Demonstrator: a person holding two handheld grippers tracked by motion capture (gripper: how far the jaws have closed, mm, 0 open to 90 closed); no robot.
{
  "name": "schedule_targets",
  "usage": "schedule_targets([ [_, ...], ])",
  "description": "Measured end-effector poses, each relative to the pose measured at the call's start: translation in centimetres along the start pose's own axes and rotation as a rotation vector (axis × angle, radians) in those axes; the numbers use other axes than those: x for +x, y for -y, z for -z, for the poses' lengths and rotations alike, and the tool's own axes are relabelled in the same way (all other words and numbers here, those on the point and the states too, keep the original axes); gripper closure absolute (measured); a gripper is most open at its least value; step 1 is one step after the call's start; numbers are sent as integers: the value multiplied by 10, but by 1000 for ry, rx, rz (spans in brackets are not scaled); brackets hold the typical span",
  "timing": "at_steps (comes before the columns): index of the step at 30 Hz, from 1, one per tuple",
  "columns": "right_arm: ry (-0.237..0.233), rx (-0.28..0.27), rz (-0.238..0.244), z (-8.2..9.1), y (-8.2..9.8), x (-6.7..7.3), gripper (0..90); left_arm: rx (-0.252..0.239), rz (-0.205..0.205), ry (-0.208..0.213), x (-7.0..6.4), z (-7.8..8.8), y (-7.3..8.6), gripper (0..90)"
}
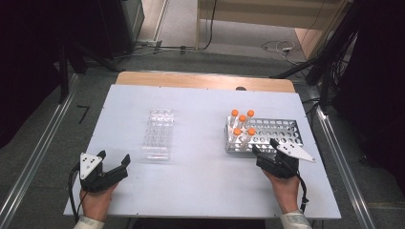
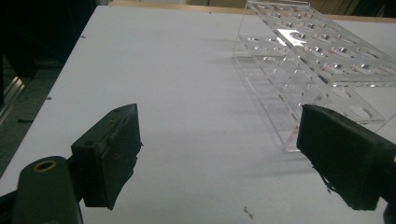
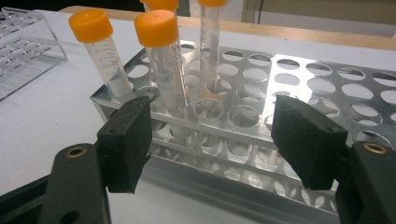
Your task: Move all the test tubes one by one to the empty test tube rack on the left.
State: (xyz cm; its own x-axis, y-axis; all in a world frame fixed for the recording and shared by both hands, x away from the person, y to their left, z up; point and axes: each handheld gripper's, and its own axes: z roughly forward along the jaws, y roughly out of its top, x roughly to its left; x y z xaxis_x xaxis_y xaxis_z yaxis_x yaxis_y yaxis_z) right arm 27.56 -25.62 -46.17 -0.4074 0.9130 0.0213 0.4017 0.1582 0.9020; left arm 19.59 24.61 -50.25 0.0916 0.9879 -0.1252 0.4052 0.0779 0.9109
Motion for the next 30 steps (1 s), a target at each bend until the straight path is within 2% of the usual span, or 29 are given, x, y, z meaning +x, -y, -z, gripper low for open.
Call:
schedule_targets([
  [5,-12,-5,11,-4,-4,3,311,-1,1,1,-1,0,0,138],
  [11,-40,-4,31,-16,-9,9,428,0,-1,0,0,0,0,138],
  [19,-55,-13,45,-27,-11,14,568,-2,0,0,1,1,0,138],
  [26,-54,-17,68,-32,-11,17,675,-2,-1,0,1,1,0,138],
  [30,-46,-14,73,-33,-10,17,707,-1,-1,-1,1,1,0,137],
])
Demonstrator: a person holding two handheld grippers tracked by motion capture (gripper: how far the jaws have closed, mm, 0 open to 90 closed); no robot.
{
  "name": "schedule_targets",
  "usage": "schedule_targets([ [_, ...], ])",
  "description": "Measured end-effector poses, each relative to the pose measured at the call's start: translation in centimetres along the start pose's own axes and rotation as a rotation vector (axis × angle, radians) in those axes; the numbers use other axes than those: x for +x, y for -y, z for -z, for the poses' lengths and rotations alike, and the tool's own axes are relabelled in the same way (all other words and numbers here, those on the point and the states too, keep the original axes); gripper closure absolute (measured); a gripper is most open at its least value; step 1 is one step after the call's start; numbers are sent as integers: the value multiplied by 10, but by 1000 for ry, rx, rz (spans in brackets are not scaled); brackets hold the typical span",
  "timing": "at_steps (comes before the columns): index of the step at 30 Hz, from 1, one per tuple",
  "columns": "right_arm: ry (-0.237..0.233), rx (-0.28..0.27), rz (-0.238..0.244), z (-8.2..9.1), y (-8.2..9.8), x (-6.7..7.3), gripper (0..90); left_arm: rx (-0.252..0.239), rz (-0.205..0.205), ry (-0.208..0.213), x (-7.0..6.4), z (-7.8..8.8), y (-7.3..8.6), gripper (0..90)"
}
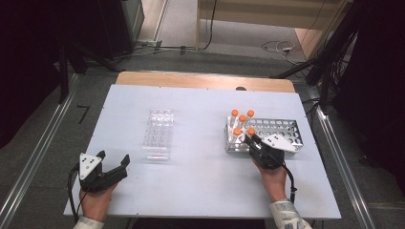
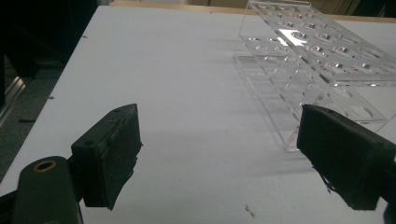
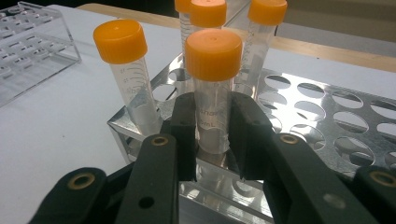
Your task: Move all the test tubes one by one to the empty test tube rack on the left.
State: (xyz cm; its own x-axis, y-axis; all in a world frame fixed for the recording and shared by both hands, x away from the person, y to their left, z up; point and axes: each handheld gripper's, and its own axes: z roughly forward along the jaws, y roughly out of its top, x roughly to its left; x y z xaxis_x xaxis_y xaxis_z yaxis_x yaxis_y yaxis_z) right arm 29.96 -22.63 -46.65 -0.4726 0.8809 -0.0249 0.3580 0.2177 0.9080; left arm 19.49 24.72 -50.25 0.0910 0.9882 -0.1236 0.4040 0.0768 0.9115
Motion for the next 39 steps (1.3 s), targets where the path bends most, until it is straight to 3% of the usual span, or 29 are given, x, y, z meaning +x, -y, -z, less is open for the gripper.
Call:
schedule_targets([
  [19,12,-81,-11,15,-14,-1,716,-2,0,-3,0,0,0,137],
  [32,18,-174,-41,44,-31,-7,719,-3,3,-2,0,1,0,137],
  [39,1,-167,-49,55,-31,-8,719,-1,3,-1,-1,2,0,137],
])
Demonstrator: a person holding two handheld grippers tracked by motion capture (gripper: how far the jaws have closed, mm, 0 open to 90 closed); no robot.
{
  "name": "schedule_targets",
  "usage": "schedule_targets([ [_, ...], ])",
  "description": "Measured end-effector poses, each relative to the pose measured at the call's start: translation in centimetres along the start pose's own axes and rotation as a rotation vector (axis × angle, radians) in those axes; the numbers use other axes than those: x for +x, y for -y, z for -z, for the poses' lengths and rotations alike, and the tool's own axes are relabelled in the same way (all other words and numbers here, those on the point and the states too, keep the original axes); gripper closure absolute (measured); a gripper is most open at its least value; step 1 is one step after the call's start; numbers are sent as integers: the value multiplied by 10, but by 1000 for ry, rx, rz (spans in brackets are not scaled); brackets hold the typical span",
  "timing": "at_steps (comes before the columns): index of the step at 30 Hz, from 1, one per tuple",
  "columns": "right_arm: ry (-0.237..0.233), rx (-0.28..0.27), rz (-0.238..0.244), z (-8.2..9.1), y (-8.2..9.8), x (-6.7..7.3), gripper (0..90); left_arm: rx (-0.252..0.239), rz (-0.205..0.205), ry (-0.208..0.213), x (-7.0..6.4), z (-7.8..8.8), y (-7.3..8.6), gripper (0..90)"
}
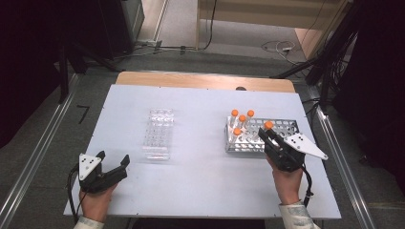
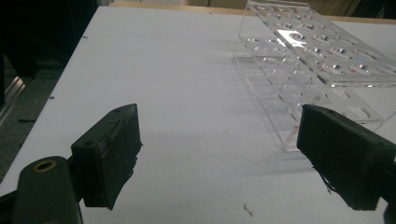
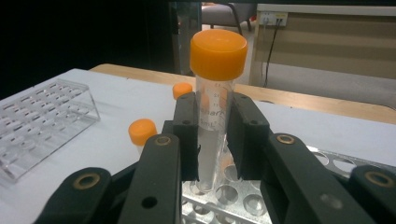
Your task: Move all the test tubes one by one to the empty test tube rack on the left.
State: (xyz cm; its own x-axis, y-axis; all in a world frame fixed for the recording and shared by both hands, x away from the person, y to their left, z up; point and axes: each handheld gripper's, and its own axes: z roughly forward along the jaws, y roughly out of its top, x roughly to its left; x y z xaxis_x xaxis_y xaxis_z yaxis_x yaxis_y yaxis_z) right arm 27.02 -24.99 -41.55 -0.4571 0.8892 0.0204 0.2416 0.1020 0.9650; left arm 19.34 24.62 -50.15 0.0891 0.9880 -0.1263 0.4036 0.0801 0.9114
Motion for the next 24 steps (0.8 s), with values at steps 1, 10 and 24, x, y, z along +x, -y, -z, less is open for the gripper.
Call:
schedule_targets([
  [1,-9,9,3,2,2,1,719,-2,1,2,-1,0,0,137],
  [10,-56,46,36,12,12,16,720,-29,-41,13,-12,5,-3,142],
  [24,-138,109,82,4,26,41,720,-63,-60,107,-33,13,-11,143],
])
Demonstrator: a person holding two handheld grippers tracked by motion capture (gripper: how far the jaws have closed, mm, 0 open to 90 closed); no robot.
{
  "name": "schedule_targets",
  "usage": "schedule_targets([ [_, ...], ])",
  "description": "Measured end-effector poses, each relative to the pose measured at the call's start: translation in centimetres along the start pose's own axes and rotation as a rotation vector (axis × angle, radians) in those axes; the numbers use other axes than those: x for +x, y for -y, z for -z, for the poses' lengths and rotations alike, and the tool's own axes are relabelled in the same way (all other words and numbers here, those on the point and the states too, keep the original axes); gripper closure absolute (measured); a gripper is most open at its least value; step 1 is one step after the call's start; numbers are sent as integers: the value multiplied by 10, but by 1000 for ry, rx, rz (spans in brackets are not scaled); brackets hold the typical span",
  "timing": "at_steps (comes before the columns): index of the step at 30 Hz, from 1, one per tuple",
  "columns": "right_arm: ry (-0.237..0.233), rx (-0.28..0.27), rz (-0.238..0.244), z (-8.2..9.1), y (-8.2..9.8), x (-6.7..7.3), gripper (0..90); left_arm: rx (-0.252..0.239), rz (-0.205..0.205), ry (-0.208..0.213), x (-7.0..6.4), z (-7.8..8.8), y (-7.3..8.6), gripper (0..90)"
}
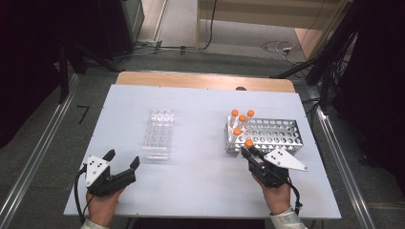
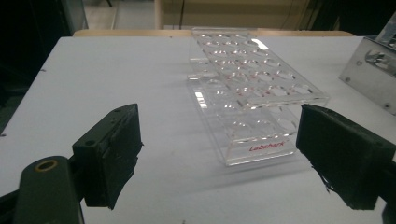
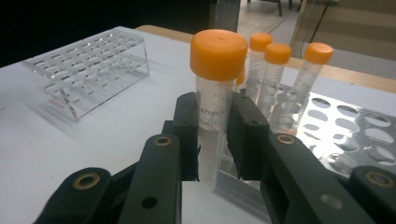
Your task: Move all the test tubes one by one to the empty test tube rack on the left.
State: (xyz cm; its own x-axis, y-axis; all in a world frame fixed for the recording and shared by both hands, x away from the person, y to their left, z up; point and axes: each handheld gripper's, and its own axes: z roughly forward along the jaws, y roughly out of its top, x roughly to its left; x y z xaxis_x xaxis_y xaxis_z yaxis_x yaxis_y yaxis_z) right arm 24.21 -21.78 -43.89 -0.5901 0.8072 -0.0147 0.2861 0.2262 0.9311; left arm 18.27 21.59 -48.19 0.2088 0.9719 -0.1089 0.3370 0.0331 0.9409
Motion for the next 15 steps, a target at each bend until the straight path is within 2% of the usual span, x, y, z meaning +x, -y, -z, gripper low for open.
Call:
schedule_targets([
  [15,-43,15,23,-11,2,15,720,-27,-34,86,-24,3,-9,152],
])
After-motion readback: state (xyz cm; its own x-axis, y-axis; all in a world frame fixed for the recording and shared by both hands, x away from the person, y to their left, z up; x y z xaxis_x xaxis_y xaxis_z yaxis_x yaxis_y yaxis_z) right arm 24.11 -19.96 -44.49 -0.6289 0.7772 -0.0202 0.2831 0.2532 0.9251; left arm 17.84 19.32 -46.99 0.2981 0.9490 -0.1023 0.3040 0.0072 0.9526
